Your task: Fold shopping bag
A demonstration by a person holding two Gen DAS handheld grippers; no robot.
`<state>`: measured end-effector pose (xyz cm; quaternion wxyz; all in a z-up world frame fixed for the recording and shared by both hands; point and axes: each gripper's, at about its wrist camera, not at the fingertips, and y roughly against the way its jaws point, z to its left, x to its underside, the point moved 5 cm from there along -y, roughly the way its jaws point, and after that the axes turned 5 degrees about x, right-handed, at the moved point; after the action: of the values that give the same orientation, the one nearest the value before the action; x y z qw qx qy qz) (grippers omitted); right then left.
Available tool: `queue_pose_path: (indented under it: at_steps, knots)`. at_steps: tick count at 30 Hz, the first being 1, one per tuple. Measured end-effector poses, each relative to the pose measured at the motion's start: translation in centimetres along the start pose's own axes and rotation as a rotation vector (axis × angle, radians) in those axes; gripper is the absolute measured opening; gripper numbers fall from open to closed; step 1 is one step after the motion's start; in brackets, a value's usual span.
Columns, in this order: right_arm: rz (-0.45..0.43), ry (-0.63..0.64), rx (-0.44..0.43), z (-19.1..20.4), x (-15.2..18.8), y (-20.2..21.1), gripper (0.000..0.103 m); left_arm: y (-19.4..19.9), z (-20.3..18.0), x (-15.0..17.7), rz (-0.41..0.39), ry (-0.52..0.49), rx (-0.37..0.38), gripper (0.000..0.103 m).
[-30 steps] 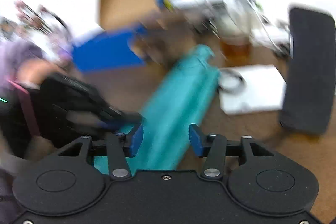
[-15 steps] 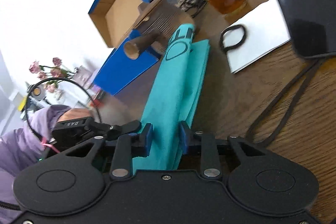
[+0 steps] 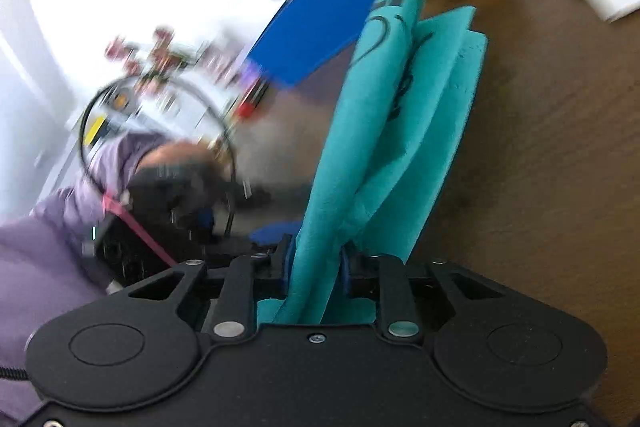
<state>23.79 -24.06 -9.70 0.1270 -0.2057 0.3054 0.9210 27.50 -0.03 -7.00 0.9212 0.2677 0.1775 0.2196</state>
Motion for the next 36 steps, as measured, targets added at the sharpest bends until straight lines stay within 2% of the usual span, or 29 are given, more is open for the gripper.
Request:
queue_pose_path:
  at_steps: [3, 4, 5, 7, 9, 10, 11, 13, 15, 16, 18, 19, 21, 24, 26, 27, 29, 36]
  knots:
    - [0.047, 0.005, 0.004, 1.4, 0.3, -1.3, 0.022, 1.5, 1.6, 0.3, 0.044, 0.097, 0.026, 0.064]
    - [0.058, 0.004, 0.002, 1.7, 0.3, -1.5, 0.022, 2.4, 2.9, 0.4, 0.046, 0.165, 0.035, 0.064]
    - [0.068, 0.0, 0.0, 1.9, 0.3, -1.8, 0.023, 2.9, 4.1, 0.3, 0.023, 0.238, 0.033, 0.064]
    - [0.083, 0.005, -0.005, 2.3, 0.5, -2.1, 0.023, 3.1, 6.9, 0.0, -0.078, 0.451, 0.009, 0.062]
    - [0.097, 0.008, -0.009, 2.7, 0.6, -2.5, 0.023, 1.4, 8.1, 0.3, -0.108, 0.584, 0.045, 0.051]
    - [0.107, 0.014, -0.014, 3.0, 0.9, -2.8, 0.023, 0.1, 8.5, 0.5, -0.115, 0.647, 0.076, 0.041]
    - [0.115, 0.019, -0.016, 3.3, 1.2, -3.0, 0.023, -1.4, 8.3, 0.7, -0.097, 0.668, 0.104, 0.03]
    - [0.103, 0.015, 0.002, 3.6, 1.5, -3.0, 0.023, -2.5, 7.5, 0.9, -0.098, 0.697, 0.13, 0.021]
    - [0.074, 0.005, 0.017, 3.6, 1.8, -2.7, 0.023, -3.6, 6.6, 1.0, -0.098, 0.726, 0.156, 0.0]
    - [0.057, -0.005, 0.024, 3.5, 1.9, -2.5, 0.021, -3.6, 5.7, 1.3, -0.091, 0.71, 0.142, 0.0]
    - [0.024, -0.012, 0.043, 3.6, 2.3, -2.2, 0.026, -3.5, 4.5, 1.9, -0.083, 0.705, 0.125, 0.0]
    - [0.009, -0.005, 0.057, 3.7, 2.6, -2.0, 0.029, -3.9, 4.7, 2.2, -0.087, 0.737, 0.141, 0.0]
    - [-0.008, 0.036, 0.108, 4.2, 3.3, -0.9, 0.03, -4.5, 4.4, 2.1, -0.092, 0.732, 0.149, 0.0]
    - [-0.035, 0.18, 0.226, 5.7, 4.5, 1.5, 0.039, -4.1, 4.2, 2.2, -0.122, 0.739, 0.166, 0.0]
    - [-0.118, 0.404, 0.325, 8.0, 6.2, 3.8, 0.049, -3.8, 3.6, 2.1, -0.142, 0.746, 0.177, 0.0]
    - [-0.14, 0.485, 0.339, 8.8, 6.9, 4.4, 0.052, -3.7, 3.2, 2.1, -0.152, 0.75, 0.182, 0.0]
    - [-0.201, 0.788, 0.369, 11.6, 9.8, 5.1, 0.051, -3.0, 2.2, 1.5, -0.2, 0.743, 0.198, 0.0]
    - [-0.264, 1.066, 0.374, 13.8, 13.0, 6.2, 0.051, -1.5, 0.6, -0.3, -0.236, 0.704, 0.2, 0.0]
